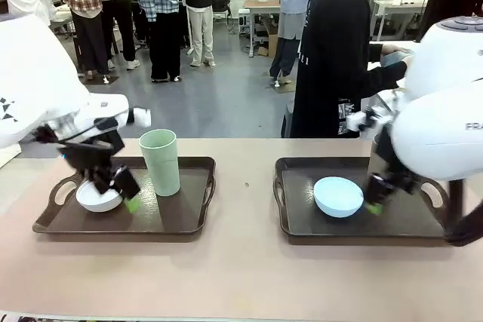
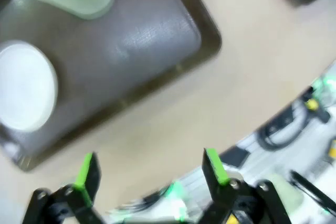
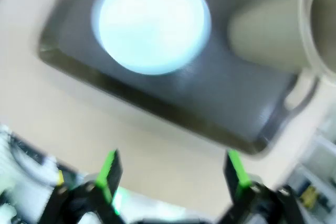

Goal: Set up a tray with a mat and arrange the tableware.
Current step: Pick up the Picnic Bowl and Reusable plastic cup from the Handle tray in front of the human's position and hold them in the air.

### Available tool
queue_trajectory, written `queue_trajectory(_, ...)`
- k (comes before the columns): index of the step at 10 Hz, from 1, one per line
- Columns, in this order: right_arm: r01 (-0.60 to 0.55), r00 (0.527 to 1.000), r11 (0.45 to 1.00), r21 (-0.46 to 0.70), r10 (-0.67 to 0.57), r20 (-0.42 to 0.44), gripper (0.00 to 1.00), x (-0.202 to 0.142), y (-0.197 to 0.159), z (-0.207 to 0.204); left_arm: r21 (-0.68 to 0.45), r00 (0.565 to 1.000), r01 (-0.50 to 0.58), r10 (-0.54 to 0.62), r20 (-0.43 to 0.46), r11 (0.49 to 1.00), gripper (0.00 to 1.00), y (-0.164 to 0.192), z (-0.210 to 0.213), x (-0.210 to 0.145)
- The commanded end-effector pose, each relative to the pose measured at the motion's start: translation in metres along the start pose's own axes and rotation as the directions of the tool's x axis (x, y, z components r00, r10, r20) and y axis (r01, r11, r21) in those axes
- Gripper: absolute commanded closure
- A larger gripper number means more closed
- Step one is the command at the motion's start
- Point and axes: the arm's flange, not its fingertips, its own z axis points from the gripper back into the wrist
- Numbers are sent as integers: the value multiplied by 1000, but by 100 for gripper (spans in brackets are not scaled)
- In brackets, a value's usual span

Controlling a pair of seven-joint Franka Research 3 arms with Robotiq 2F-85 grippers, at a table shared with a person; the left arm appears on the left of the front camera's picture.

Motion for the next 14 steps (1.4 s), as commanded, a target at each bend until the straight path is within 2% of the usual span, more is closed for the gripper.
queue_trajectory(1, -60, 989, 997, 38, 54, 139, 0, 20, 27, 6, 87, 990, 59, -69, 125, 994, 0, -1, 15, 14)
queue_trajectory(3, -60, 989, 997, 38, 54, 139, 0, 20, 27, 6, 87, 990, 59, -69, 125, 994, 0, -1, 15, 14)
queue_trajectory(4, -17, 999, 1000, 0, 17, 35, 0, 4, 4, 6, 20, 999, 16, -16, 33, 1000, 0, -2, 5, 6)
queue_trajectory(5, -73, 991, 932, 354, 29, 128, 0, -12, -4, 27, -91, 991, 18, -6, 132, 996, 0, 2, 33, -10)
queue_trajectory(6, 12, 954, 714, 700, -218, 206, 0, -69, -56, 57, -352, 957, -9, 109, 267, 936, 0, 34, 83, -70)
queue_trajectory(7, 10, 931, 658, 753, -281, 234, 0, -93, -75, 64, -470, 942, 9, 151, 300, 883, 0, 51, 100, -100)
queue_trajectory(8, 34, 870, 600, 800, -412, 272, 0, -139, -106, 73, -476, 905, 32, 177, 388, 879, 0, 60, 123, -150)
queue_trajectory(9, 116, 823, 626, 771, -495, 278, 0, -160, -118, 76, -440, 907, -94, 259, 333, 893, 0, 67, 120, -168)
queue_trajectory(10, -43, 956, 845, 533, -121, 269, 0, -66, -83, 80, -396, 941, 39, 99, 323, 917, 0, 52, 128, -64)
queue_trajectory(11, -43, 956, 845, 533, -121, 269, 0, -66, -83, 80, -396, 941, 39, 99, 323, 917, 0, 52, 128, -64)
queue_trajectory(12, -6, 918, 762, 647, -253, 307, 0, -126, -121, 105, -450, 914, 19, 167, 371, 893, 0, 71, 164, -125)
queue_trajectory(13, -129, 906, 467, 875, -304, 295, 0, -97, -128, 101, -633, 892, 64, 240, 382, 771, 0, 78, 157, -79)
queue_trajectory(14, -147, 884, 261, 954, -398, 245, 0, -85, -140, 90, -750, 892, 63, 300, 339, 659, 0, 80, 144, -54)
